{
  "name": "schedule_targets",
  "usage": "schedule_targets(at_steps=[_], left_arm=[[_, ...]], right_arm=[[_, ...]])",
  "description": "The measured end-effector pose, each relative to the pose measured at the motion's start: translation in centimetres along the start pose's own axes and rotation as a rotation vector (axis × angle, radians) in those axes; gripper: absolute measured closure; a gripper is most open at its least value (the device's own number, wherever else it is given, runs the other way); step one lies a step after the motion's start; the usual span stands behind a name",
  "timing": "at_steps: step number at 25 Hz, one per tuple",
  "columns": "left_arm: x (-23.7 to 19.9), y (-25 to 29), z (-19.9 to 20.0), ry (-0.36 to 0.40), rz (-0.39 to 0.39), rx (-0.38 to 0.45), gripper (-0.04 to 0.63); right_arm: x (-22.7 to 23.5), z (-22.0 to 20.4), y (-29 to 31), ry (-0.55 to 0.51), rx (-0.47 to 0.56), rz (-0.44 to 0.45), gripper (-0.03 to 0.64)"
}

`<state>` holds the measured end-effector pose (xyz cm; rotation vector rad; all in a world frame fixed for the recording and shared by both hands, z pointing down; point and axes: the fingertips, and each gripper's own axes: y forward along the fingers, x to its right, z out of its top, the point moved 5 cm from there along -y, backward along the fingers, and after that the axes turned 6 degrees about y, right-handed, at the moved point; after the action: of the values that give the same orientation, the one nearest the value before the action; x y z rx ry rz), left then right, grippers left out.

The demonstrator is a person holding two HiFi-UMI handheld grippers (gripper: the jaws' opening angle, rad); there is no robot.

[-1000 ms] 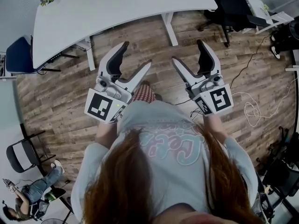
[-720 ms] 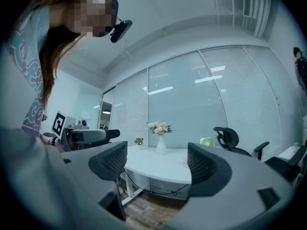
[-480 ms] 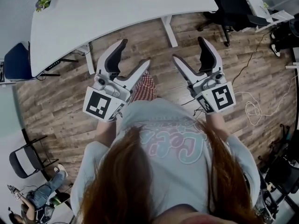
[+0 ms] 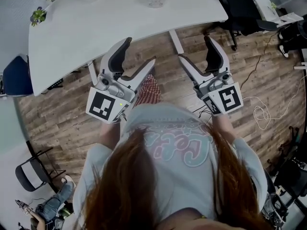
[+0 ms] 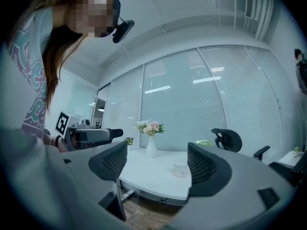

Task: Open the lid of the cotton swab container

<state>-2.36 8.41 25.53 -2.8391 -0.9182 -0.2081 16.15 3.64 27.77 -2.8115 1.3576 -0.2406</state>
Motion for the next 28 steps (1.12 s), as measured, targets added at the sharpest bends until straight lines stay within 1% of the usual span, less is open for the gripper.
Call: schedule_targets(at_steps=[4,7,14,18,22,28], left_arm=[[-3.0,1.1,-0.5,0.000,-0.007,0.001,0.316],[-5.5,2.5,-1.1,-0.006,-0.012,0.000,0.316],[-11.2,6.7,-2.4,-0.008,-0.059,-0.015,0.316],[-13.5,8.3,-2.6,-0.022,-0.083,-0.006,0.316],[-16.2,9.5,-3.5,-0.051,-0.116,-0.002,0.316],[-19.5,11.4,-4.3,-0.042,-0.149,-0.003,0.316]], right_arm=[[0.9,0.3,3.0,-0.006,0.003,-0.006,0.236],[1.9,0.1,5.6,-0.012,-0.017,0.005,0.238],[5.1,0.2,11.3,-0.004,-0.032,-0.024,0.238],[6.1,0.3,13.9,-0.006,-0.041,-0.029,0.238],[7.2,0.4,16.4,0.011,-0.029,-0.051,0.238],[8.5,0.7,19.5,0.000,-0.029,-0.072,0.238]])
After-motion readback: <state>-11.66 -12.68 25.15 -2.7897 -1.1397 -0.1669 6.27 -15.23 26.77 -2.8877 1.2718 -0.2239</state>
